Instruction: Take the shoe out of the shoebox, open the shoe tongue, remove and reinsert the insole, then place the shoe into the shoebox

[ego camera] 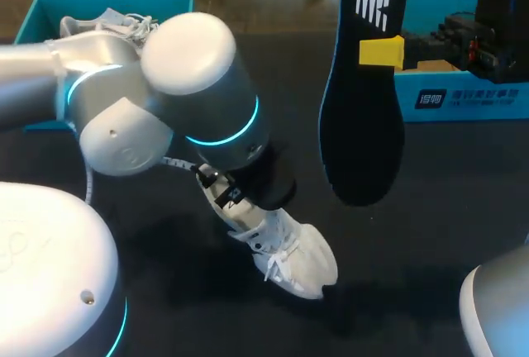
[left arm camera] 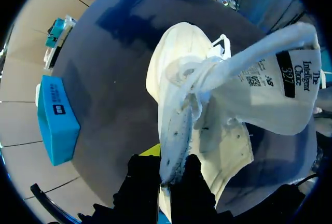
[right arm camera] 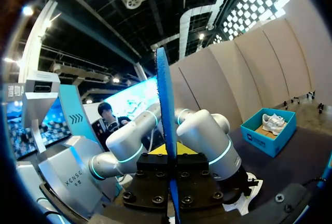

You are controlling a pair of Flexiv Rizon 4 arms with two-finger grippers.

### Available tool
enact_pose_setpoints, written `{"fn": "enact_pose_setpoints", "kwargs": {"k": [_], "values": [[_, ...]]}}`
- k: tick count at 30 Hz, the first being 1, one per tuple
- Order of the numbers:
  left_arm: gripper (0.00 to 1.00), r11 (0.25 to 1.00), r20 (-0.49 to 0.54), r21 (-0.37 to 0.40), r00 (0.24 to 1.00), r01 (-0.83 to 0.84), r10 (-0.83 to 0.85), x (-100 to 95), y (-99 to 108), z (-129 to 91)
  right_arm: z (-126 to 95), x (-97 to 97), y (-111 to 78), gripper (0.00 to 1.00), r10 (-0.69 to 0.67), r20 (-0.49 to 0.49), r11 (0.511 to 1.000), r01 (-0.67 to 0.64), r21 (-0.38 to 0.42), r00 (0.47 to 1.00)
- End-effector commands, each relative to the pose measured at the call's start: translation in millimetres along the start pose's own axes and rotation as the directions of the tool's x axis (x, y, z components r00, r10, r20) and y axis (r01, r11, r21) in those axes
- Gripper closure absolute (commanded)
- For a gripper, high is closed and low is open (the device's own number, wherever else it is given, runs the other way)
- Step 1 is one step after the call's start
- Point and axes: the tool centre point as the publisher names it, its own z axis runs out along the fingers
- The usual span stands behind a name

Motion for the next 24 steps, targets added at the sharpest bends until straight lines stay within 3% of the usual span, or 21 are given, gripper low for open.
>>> {"fn": "enact_pose_setpoints", "kwargs": {"k": [1, 5, 13, 24], "values": [[1.00, 0.979, 0.020, 0.060, 0.981, -0.195, 0.194, 0.4, 9, -2, 4, -3.4, 3.0, 1.00, 0.000, -0.004, 1.000, 0.000, 0.005, 1.000], [1.00, 0.902, 0.025, 0.160, 0.915, -0.401, 0.403, -2.4, 19, -6, 4, -3.4, 3.0, 1.00, 0.000, -0.004, 1.000, 0.000, 0.005, 1.000], [1.00, 0.772, 0.016, 0.203, 0.790, -0.603, 0.613, -3.0, 26, -3, 4, -3.4, 3.0, 1.00, 0.000, -0.004, 1.000, 0.000, 0.005, 1.000], [1.00, 0.718, -0.042, 0.256, 0.735, -0.647, 0.677, 0.2, 24, 8, 4, -3.4, 3.0, 1.00, 0.000, -0.004, 1.000, 0.000, 0.005, 1.000]]}}
